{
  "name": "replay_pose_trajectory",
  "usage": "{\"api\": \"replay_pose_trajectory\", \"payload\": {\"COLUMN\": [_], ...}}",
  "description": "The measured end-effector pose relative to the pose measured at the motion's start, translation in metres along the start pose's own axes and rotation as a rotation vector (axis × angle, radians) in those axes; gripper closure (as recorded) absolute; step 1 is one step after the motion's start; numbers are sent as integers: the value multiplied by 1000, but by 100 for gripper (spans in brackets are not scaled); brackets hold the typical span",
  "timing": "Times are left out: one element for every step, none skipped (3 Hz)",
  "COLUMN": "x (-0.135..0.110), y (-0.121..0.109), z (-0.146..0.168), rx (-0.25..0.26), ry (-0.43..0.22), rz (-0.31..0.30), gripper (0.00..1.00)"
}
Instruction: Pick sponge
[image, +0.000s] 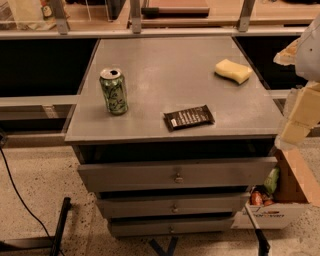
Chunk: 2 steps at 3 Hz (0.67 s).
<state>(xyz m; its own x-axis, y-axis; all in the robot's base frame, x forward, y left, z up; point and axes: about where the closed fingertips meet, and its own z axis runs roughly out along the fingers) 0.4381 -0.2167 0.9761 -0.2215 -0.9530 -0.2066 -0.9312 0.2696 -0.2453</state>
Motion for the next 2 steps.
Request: {"api": "replay_pose_trajectory", "payload": {"x": [-2,-6], "y": [-5,-32], "z": [-3,-4], "rx": [15,35], "ry": [-5,-20], "rz": [0,2], "gripper": [0,0]}}
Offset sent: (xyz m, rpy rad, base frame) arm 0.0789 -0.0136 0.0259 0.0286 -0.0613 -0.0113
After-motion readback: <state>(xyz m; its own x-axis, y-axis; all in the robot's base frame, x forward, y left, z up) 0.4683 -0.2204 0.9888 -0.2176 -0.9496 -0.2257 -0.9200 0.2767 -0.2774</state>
